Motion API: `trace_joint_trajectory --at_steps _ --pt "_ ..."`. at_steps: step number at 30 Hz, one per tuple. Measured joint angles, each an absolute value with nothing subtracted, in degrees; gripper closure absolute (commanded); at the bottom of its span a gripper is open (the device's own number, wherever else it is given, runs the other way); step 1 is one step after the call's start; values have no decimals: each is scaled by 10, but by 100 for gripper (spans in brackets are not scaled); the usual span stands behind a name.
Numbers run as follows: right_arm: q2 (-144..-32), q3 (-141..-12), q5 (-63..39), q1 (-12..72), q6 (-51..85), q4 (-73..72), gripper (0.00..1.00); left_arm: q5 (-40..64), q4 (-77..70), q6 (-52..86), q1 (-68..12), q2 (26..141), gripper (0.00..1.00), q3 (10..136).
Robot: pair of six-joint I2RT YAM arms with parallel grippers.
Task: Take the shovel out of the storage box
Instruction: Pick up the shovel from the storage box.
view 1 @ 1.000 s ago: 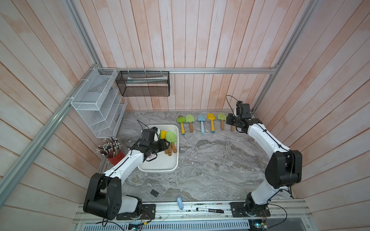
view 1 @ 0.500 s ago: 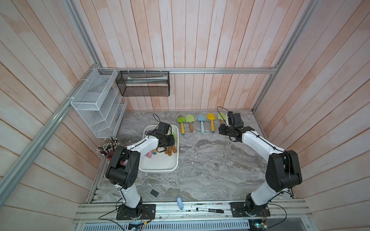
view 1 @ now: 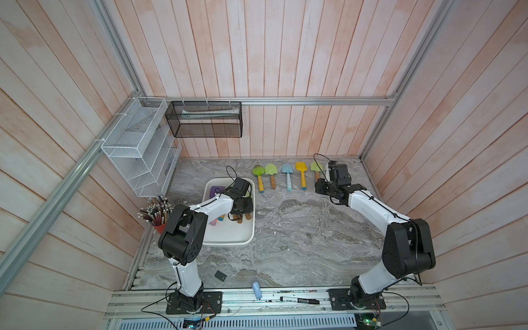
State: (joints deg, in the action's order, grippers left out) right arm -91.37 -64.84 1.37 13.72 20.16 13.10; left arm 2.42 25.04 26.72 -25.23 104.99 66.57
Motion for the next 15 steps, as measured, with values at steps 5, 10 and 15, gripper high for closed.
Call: trace_joint_trajectory --at_steps 5,10,15 --pt "-914 -648 5 137 202 128 52 -5 273 258 -263 1050 61 664" --pt "-914 -648 -1 137 202 128 52 -66 297 244 -281 1050 61 660" --pt "-914 -646 -4 138 202 124 52 -130 324 235 -316 1050 61 660"
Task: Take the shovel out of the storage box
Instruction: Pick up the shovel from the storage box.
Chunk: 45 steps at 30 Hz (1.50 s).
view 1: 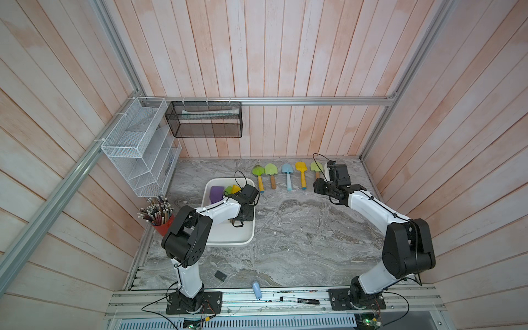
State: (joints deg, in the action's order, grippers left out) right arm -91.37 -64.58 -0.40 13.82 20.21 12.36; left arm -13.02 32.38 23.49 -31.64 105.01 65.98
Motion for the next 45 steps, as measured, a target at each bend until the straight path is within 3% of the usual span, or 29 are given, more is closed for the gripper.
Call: trace_joint_trajectory --at_steps 9,12,17,31,39,45 --pt "-914 -645 -6 139 204 123 52 -202 331 236 -339 1053 64 654" --pt "-914 -644 -8 139 204 122 52 -217 331 235 -339 1055 68 654" --pt "-906 -637 -8 140 204 121 52 -227 333 229 -338 1065 83 654" --pt "-893 -636 -7 159 210 120 53 -206 371 227 -337 983 93 656" --pt "-891 -640 -27 193 221 114 53 -138 382 225 -294 898 95 654" --pt "-891 -640 -111 220 256 65 51 29 327 233 -181 797 95 580"
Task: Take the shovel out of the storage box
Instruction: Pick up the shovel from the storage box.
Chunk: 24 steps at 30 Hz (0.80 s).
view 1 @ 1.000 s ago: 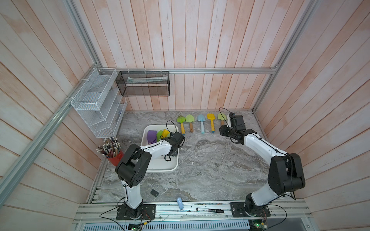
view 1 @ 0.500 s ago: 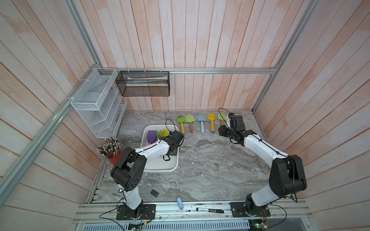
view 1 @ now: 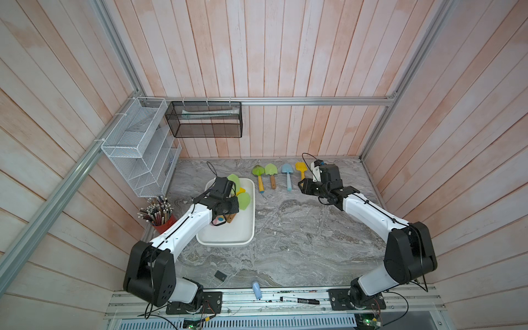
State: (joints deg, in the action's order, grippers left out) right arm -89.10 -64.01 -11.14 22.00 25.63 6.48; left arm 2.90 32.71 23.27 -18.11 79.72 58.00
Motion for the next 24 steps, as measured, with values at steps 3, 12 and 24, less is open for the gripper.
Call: trace_joint_trajectory --at_steps 3,12,24 --pt "-891 -633 -182 240 292 5 49 121 291 247 -136 764 95 544" --pt "-948 -603 -385 295 457 -246 43 413 81 376 -42 728 95 427" --pt "-1058 -625 -481 351 601 -440 40 580 -255 607 -48 705 95 337"
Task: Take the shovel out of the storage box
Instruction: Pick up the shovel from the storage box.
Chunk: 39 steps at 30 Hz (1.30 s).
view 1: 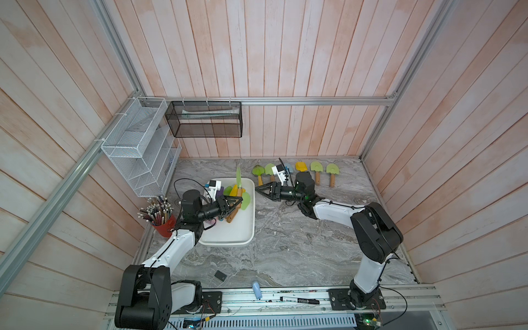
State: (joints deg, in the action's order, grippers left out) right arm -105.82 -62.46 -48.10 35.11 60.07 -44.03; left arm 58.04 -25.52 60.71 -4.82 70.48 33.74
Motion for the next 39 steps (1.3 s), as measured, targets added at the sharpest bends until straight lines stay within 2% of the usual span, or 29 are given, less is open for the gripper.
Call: trace_joint_trajectory --at_steps 9,13,21,25,28,29,30,32,34,35,39 --pt "-1100 -660 -508 378 664 -533 41 587 -326 659 -85 702 95 337" --pt "-1102 -675 -515 381 675 -545 44 587 -348 674 -91 702 95 337" --pt "-1118 -684 -529 388 710 -597 58 585 -369 688 -106 706 95 336" --pt "-1129 -685 -535 390 732 -629 71 582 -372 691 -111 713 95 334" --pt "-1131 -685 -539 390 752 -635 77 581 -379 689 -112 714 95 329" --pt "-1131 -686 -539 390 760 -636 78 581 -382 685 -112 715 93 329" --pt "-1131 -686 -539 390 763 -638 78 581 -384 684 -112 715 85 329" --pt "-1131 -686 -539 390 765 -639 79 581 -383 678 -112 715 57 329" --pt "-1131 -686 -539 389 761 -639 79 581 -367 664 -112 715 42 331" --pt "-1130 -683 -539 388 757 -637 79 581 -349 652 -112 714 39 335" --pt "-1110 -656 -530 371 715 -579 77 568 -229 579 -89 697 39 366"
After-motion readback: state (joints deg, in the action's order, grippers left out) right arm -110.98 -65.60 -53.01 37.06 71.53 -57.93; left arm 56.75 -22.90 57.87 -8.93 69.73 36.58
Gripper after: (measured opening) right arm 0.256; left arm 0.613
